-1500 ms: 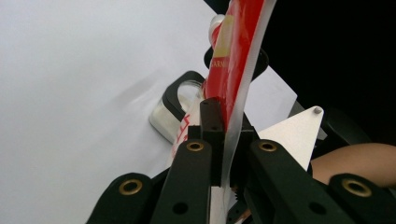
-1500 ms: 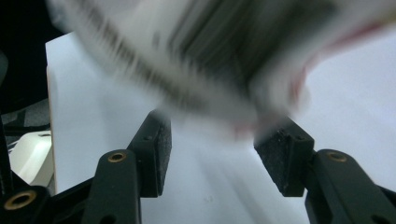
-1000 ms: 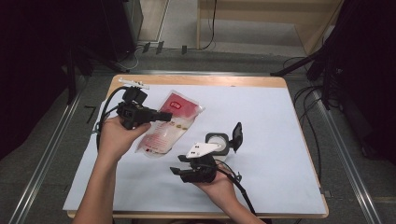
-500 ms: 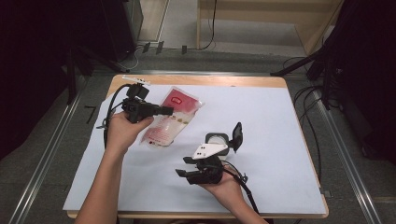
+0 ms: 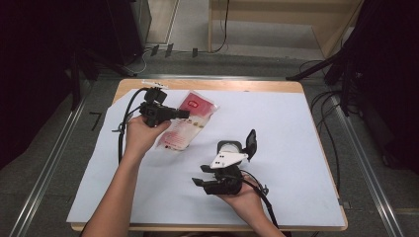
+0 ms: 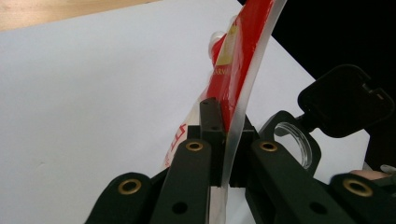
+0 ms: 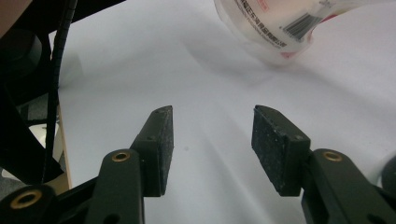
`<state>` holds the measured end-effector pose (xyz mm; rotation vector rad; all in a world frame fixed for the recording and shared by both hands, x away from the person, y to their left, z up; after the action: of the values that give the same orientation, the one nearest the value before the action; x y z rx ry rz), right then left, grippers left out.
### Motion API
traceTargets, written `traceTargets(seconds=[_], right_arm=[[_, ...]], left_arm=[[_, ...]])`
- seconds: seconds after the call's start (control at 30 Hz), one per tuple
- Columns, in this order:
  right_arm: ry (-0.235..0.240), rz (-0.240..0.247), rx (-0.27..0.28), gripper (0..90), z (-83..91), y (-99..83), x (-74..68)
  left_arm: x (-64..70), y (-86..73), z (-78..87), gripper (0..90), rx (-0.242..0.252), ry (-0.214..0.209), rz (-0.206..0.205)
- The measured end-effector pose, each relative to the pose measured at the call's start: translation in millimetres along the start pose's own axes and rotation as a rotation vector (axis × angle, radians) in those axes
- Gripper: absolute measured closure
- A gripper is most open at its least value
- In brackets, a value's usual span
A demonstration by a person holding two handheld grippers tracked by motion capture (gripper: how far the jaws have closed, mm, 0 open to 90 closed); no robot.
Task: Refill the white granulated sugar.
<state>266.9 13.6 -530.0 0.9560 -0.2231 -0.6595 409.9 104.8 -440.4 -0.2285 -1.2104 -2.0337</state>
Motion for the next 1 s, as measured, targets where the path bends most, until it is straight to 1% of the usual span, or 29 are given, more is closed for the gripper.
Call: traceTargets(seconds=[0.07,0.1,0.13,0.17,0.2,0.23,0.27,0.37,0.5,0.53,0.57,0.73,0.87,1.0], right_arm=[[-0.004,0.000,0.002,49.4,0.6,-0.1,1.5],[-0.004,-0.003,0.003,49.4,0.7,-0.2,1.8],[-0.005,-0.003,0.002,49.4,0.9,-0.5,2.3],[-0.008,-0.007,-0.002,49.4,1.3,-0.9,2.5],[-0.008,-0.006,-0.003,49.4,1.3,-1.1,2.7],[-0.009,-0.006,-0.003,49.4,1.2,-1.2,2.8],[-0.009,-0.005,-0.003,49.4,1.1,-1.3,3.0],[-0.010,0.001,-0.004,49.4,0.3,-1.7,3.2],[-0.011,0.003,-0.006,49.5,0.0,-1.8,3.2],[-0.011,0.004,-0.005,49.5,0.4,-1.6,3.1],[-0.011,0.000,-0.004,49.5,0.8,-1.2,2.9],[-0.010,0.001,0.002,49.5,2.2,0.3,3.4],[-0.011,-0.002,0.000,49.6,2.4,0.8,3.5],[-0.013,0.001,0.002,49.6,3.1,1.9,3.8]], left_arm=[[-1.9,-0.8,-2.4,89.5,0.002,-0.006,0.003],[-3.8,-1.4,-3.1,89.5,0.001,0.001,-0.005],[-4.6,-2.1,-4.4,89.5,-0.001,-0.006,-0.009],[-5.9,-2.1,-5.1,89.4,0.004,0.000,-0.010],[-5.8,-1.9,-5.6,89.5,0.014,-0.006,-0.008],[-6.4,-2.4,-5.2,89.5,0.009,-0.008,-0.006],[-6.7,-2.6,-4.8,89.4,0.011,-0.006,0.001],[-7.8,-3.3,-3.3,89.3,0.012,-0.005,0.001],[-7.5,-5.1,-1.4,89.0,0.009,-0.022,0.008],[-8.0,-6.1,-0.4,88.8,0.002,-0.022,0.003],[-7.3,-6.6,0.1,88.7,0.002,-0.032,0.005],[-8.2,-8.6,4.3,88.2,-0.009,-0.023,-0.001],[-8.5,-11.0,7.8,88.0,-0.015,-0.026,-0.003],[-8.2,-13.6,11.2,87.4,-0.015,-0.031,0.007]])
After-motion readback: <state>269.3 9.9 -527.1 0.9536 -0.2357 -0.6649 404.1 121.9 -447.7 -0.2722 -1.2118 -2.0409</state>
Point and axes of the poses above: each handheld gripper's, and its own axes: z roughly backward along the jaws, y roughly out of its top, x roughly to its right, the point moved 10 cm from there along -z, roughly forward along the jaws, and after that the axes turned 11 degrees about -y, right-handed, at the moved point
